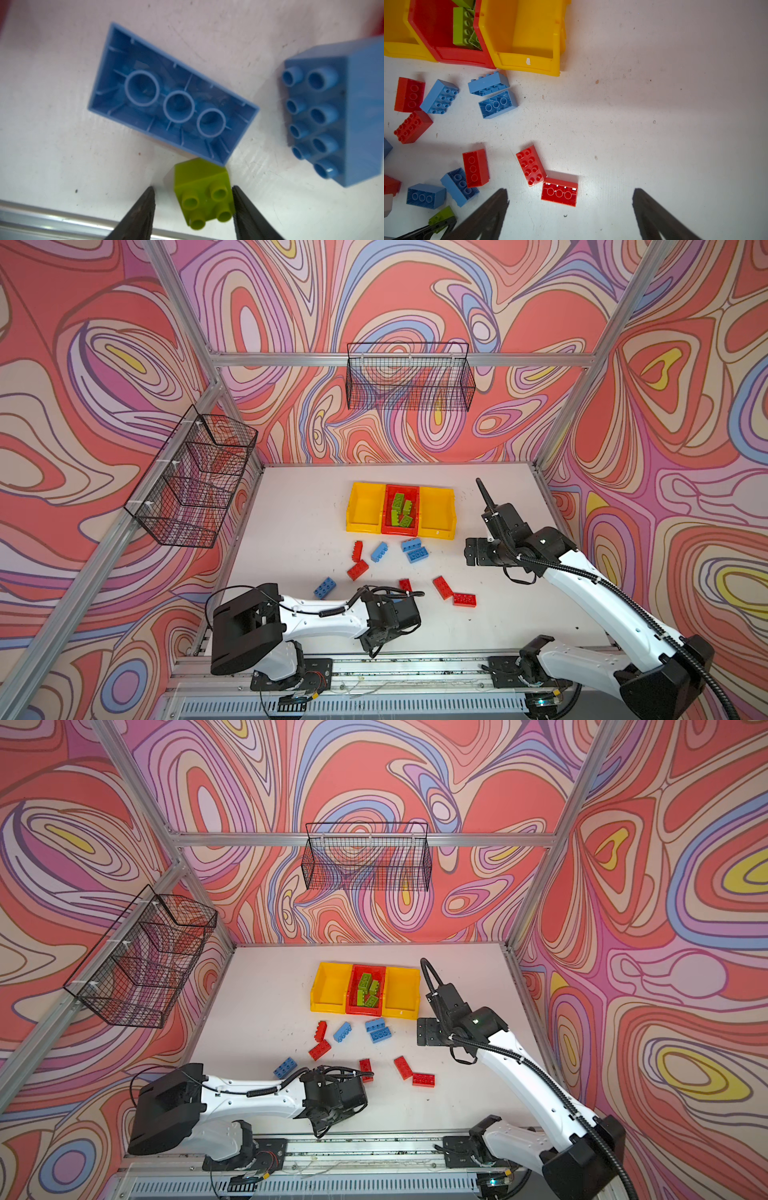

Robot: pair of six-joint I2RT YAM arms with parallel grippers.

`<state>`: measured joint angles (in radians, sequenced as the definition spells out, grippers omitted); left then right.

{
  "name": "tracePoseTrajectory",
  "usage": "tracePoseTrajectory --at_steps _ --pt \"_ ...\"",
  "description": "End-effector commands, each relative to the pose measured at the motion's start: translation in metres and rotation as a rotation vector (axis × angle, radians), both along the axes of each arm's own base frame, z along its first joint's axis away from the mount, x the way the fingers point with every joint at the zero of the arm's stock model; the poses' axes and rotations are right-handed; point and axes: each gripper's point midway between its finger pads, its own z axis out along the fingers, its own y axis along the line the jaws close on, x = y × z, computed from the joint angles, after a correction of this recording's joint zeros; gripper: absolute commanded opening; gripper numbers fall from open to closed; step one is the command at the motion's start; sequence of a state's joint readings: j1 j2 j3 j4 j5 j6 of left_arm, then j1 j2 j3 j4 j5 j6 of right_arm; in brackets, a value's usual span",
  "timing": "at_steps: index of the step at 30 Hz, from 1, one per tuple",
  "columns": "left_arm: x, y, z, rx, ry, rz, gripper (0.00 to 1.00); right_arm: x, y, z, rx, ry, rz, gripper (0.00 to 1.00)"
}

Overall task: Sort the legos into containers by color
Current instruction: 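Grasp the small lime-green 2x2 brick with the left gripper while the right arm withdraws, then lift the green 2x2 brick with the left gripper and release it into the red bin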

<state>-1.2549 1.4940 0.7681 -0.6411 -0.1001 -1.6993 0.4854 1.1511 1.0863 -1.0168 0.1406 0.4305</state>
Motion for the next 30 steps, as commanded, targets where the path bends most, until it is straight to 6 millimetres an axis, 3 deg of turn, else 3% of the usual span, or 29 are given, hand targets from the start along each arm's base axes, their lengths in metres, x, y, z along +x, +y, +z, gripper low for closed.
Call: tracePoseTrajectory --at_steps 1,11,22,26,30 --pt "0.0 0.006 -0.004 0.029 0.014 0.064 0.57 0.001 0.001 -0.007 -0.002 0.012 0.006 0.98" --pt "0.001 0.018 -0.009 0.071 0.039 0.065 0.47 0.008 0.008 -0.008 0.008 0.02 0.021 0.98" --pt "0.004 0.029 -0.013 0.109 0.082 0.002 0.28 0.026 0.02 -0.005 0.016 0.027 0.036 0.98" --pt "0.002 0.023 -0.01 0.126 0.11 -0.079 0.22 0.033 0.023 0.001 0.001 0.018 0.055 0.98" --pt "0.006 0.016 0.007 0.17 0.119 -0.193 0.16 0.042 0.022 0.008 -0.036 0.008 0.063 0.98"
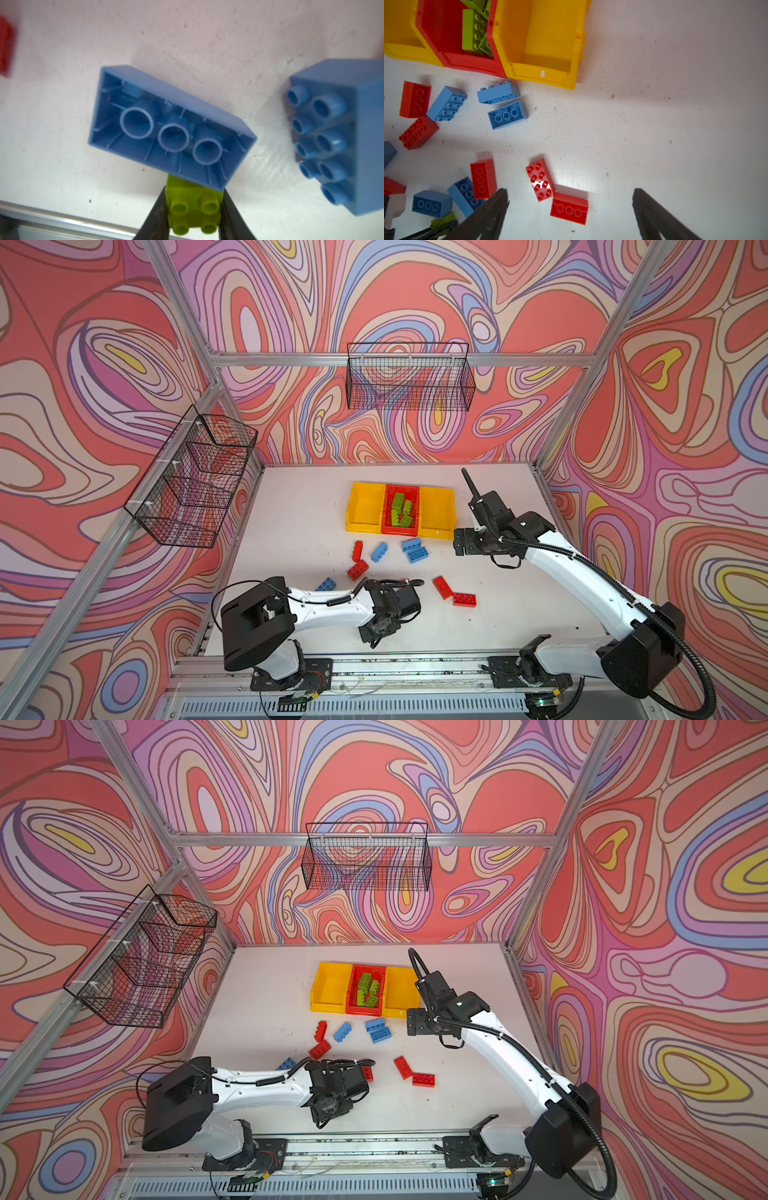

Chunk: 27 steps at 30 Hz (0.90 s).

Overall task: Sort the legos into containers by color
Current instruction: 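Lift the green 2x2 brick with the left gripper and release it into the red bin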

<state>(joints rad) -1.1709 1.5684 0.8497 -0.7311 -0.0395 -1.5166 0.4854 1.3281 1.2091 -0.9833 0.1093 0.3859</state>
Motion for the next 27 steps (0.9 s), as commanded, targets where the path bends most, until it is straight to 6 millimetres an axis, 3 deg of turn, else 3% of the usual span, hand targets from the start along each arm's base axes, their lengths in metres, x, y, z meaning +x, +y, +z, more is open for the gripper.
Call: tracePoseTrajectory --at_steps 1,10,15,21,27 --pt "-0.001 0.01 0.013 0.1 0.033 -0.117 0.16 0.009 -0.002 0.01 -0.031 -0.02 0.008 0.98" --pt "0.034 -0.011 0.066 0.111 -0.045 -0.26 0.16 0.018 -0.002 0.016 -0.028 -0.019 -0.018 0.98" --pt "0.068 -0.022 0.086 0.067 -0.074 -0.287 0.16 0.026 -0.006 0.028 -0.029 -0.036 -0.035 0.98" --pt "0.129 -0.024 0.105 0.054 -0.096 -0.323 0.16 0.029 -0.014 0.033 -0.007 -0.048 -0.079 0.98" --pt "0.203 -0.03 0.115 0.005 -0.128 -0.334 0.16 0.029 -0.016 0.034 0.02 -0.048 -0.12 0.98"
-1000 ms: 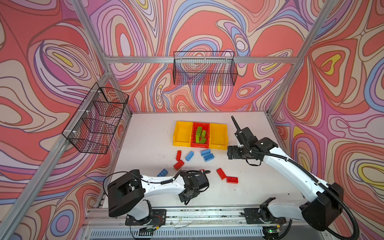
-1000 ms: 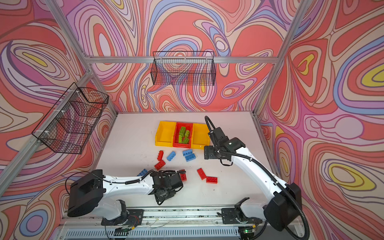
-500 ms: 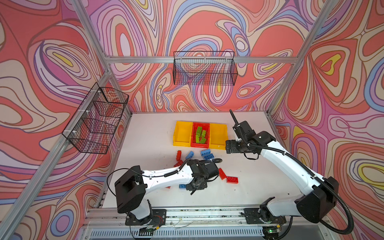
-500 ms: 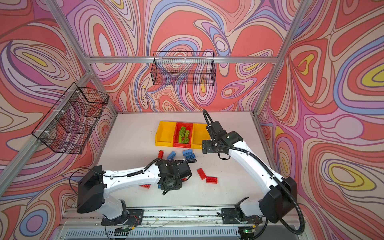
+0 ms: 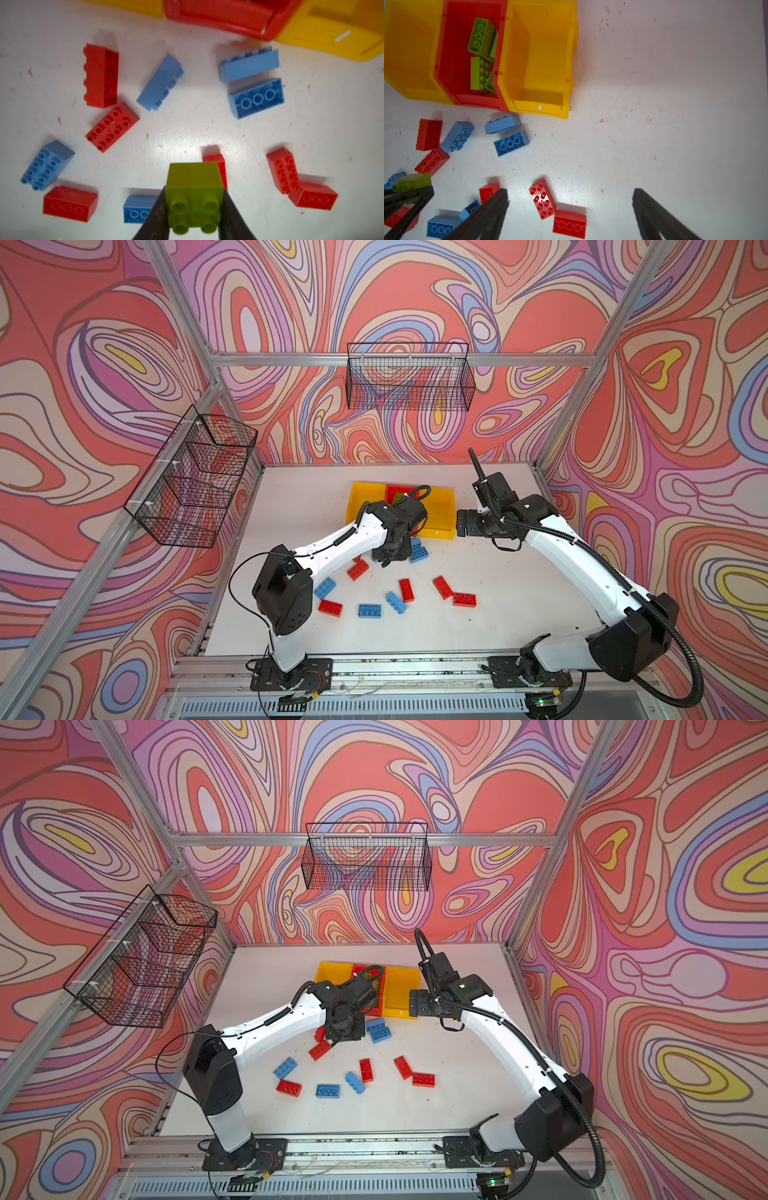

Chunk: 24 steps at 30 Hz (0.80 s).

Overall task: Sort the legos into containers by color
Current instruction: 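Lift the green 2x2 brick with the left gripper and release it into the red bin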

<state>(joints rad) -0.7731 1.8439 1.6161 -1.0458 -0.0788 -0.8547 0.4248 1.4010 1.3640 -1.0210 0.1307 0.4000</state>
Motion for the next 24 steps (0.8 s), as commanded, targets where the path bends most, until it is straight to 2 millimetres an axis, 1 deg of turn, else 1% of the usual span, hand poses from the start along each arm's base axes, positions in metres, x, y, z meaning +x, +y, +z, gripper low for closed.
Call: tracePoseTrajectory --at_steps 1,5,8,11,15,16,18,19,20,22,24 --pt "0.029 0.002 0.0 0.025 0.019 -0.083 0.16 -0.002 -0.006 0.006 0.016 -0.003 -0.046 0.98" --pt "0.076 -0.015 0.001 -0.018 -0.01 -0.108 0.16 -0.001 -0.006 0.01 0.028 -0.005 -0.064 0.98" --pt "0.106 -0.026 0.0 -0.044 -0.031 -0.108 0.16 0.0 -0.008 0.014 0.025 -0.009 -0.079 0.98" --pt "0.134 -0.032 -0.01 -0.069 -0.047 -0.09 0.17 0.001 -0.011 0.017 0.029 -0.019 -0.098 0.98" --pt "0.163 -0.032 -0.028 -0.106 -0.05 -0.044 0.17 -0.001 -0.012 0.021 0.043 -0.03 -0.122 0.98" --pt "0.169 -0.031 -0.03 -0.118 -0.05 -0.03 0.23 -0.001 -0.013 0.022 0.047 -0.032 -0.128 0.98" --pt "0.176 -0.032 -0.031 -0.147 -0.049 -0.018 0.47 -0.002 -0.013 0.024 0.053 -0.036 -0.135 0.98" --pt "0.179 -0.033 -0.03 -0.166 -0.05 -0.014 0.61 -0.003 -0.013 0.025 0.058 -0.039 -0.137 0.98" --pt "0.18 -0.034 -0.027 -0.181 -0.053 -0.016 0.7 -0.003 -0.013 0.025 0.063 -0.04 -0.138 0.98" --pt "0.18 -0.038 -0.019 -0.208 -0.063 -0.027 0.82 -0.004 -0.013 0.025 0.069 -0.039 -0.137 0.98" --pt "0.177 -0.04 -0.008 -0.236 -0.073 -0.028 0.85 -0.006 -0.011 0.02 0.071 -0.022 -0.13 0.98"
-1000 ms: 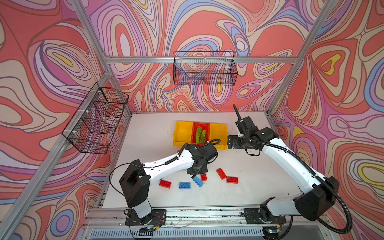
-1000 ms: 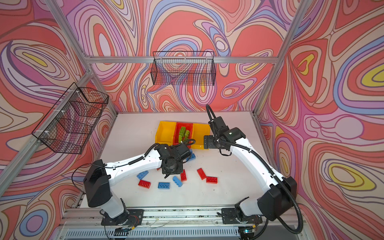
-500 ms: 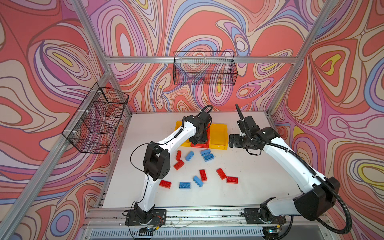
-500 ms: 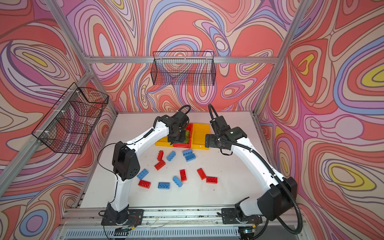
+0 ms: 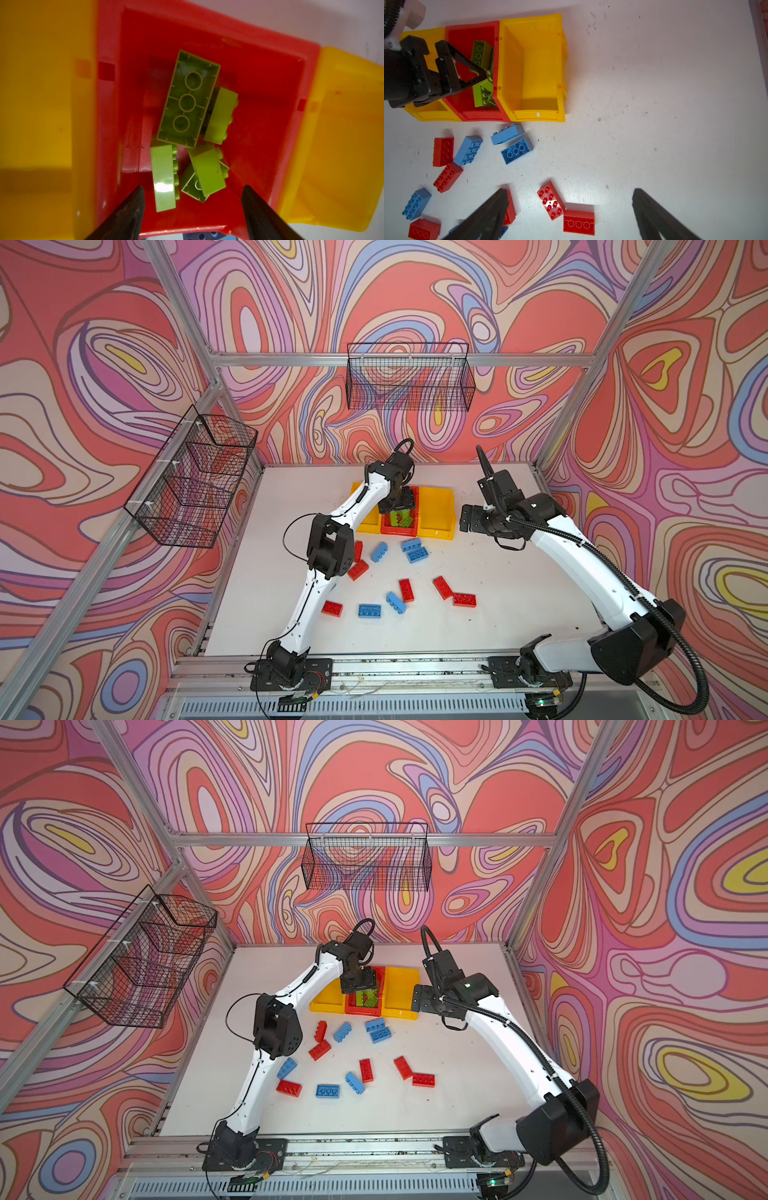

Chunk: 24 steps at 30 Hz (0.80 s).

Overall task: Sort the legos into containers by color
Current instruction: 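Lift the green 2x2 brick with the left gripper and release it into the red bin, then withdraw the left gripper from the bin while the right gripper moves over red bricks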

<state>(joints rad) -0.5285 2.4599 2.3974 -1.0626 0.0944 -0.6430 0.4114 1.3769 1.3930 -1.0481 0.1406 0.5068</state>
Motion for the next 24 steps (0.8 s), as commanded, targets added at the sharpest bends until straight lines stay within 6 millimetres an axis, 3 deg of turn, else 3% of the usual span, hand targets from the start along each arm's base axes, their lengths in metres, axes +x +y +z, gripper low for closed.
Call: tracePoseTrajectory --at_steps 1,6,12,19,24 --pt "-0.007 -0.011 0.036 -0.082 -0.036 -0.019 0.86 -0.006 -0.002 0.001 0.016 0.007 -0.011 0.98" --pt "-0.025 -0.002 0.073 -0.139 -0.12 -0.021 0.93 -0.019 0.007 -0.031 0.045 0.085 0.044 0.95" --pt "-0.071 0.036 0.114 -0.146 -0.244 -0.018 0.99 -0.04 0.032 -0.061 0.071 0.147 0.108 0.87" --pt "-0.148 0.106 0.113 -0.041 -0.296 0.013 1.0 -0.071 0.085 -0.108 0.045 0.223 0.223 0.71" --pt "-0.208 0.157 0.108 0.01 -0.319 0.077 1.0 -0.078 0.093 -0.134 0.009 0.248 0.23 0.68"
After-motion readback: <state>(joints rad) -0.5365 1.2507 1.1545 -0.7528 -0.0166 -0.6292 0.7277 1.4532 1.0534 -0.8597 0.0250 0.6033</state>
